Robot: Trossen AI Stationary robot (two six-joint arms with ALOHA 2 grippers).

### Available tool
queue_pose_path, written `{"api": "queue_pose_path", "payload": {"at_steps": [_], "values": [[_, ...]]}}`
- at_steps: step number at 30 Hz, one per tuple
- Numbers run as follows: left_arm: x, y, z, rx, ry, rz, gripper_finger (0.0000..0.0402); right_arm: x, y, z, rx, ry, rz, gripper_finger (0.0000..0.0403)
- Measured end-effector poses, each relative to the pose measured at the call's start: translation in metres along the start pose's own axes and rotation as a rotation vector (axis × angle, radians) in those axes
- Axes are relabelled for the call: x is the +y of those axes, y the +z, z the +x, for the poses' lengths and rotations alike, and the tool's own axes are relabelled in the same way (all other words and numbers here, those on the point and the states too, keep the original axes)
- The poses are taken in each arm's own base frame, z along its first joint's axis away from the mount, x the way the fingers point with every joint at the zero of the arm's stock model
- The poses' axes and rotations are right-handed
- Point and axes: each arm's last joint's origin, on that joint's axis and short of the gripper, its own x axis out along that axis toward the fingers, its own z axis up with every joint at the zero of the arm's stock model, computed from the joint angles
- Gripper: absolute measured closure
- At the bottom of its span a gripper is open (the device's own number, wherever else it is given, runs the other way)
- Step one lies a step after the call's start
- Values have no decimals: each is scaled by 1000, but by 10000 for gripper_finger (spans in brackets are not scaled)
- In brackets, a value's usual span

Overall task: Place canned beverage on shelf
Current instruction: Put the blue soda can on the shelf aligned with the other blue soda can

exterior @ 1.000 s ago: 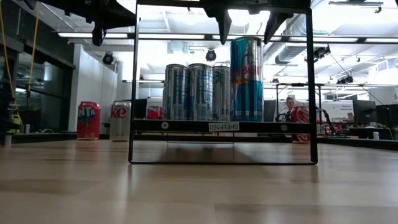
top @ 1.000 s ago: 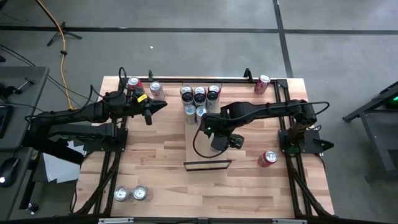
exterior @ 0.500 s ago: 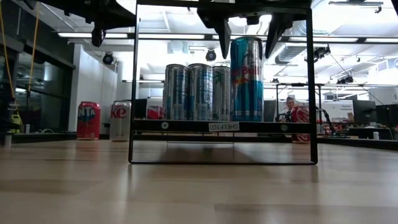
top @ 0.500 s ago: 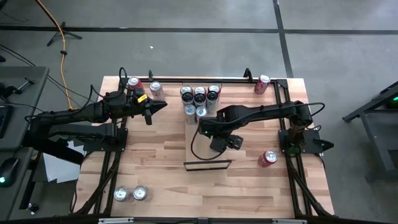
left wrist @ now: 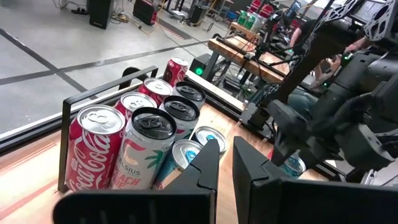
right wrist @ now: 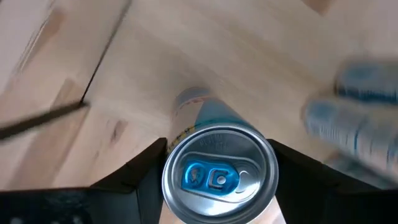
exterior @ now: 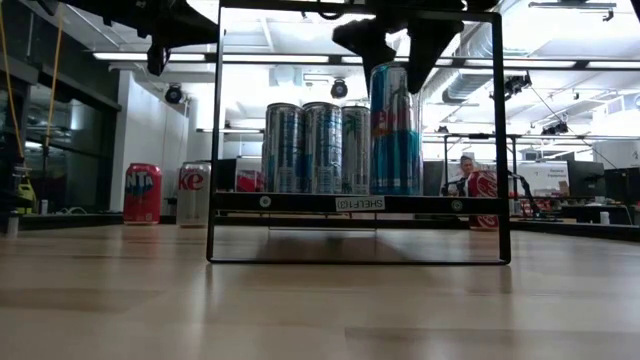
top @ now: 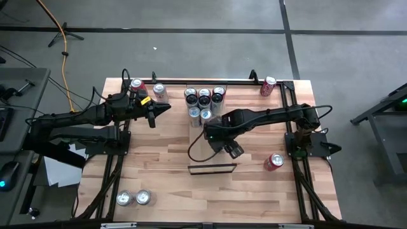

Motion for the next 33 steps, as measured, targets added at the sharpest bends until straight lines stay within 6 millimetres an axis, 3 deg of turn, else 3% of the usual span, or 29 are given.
{"api": "queue_pose_path", "payload": {"at_steps": [4, 9, 24, 33], "values": [[0, 0, 0, 0, 0, 0, 401, -3, -5, 0, 67, -77, 244, 179], [0, 0, 0, 0, 1, 24, 401, -14, -19, -1, 145, -123, 400, 175], [0, 0, 0, 0, 1, 24, 402, -69, -47, 1, 93, -186, 443, 172], [0, 0, 0, 0, 1, 24, 401, -82, -53, 1, 52, -198, 450, 170]]}}
